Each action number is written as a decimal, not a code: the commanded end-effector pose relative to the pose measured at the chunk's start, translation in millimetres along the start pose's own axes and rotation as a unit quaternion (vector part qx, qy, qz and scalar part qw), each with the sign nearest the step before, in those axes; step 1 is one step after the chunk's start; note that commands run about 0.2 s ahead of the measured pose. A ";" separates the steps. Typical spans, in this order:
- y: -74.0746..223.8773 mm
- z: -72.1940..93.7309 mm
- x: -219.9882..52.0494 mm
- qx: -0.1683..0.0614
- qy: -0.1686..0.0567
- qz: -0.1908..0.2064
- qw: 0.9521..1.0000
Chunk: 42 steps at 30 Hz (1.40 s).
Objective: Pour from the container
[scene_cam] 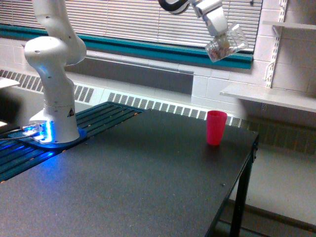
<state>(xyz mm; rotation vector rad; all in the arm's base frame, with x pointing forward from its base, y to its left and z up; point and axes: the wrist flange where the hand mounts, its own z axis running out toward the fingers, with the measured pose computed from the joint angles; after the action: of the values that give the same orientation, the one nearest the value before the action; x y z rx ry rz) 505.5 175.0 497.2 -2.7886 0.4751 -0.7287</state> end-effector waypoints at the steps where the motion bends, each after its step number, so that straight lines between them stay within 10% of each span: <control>1: -9.8 15.0 -23.0 -0.004 -0.014 -0.049 0.999; 42: -41.0 102.4 -117.5 -0.045 -0.113 -0.238 0.964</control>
<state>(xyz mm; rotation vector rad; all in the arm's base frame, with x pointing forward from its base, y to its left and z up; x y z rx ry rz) 469.6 265.7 371.8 -3.0414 -0.1608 -0.4688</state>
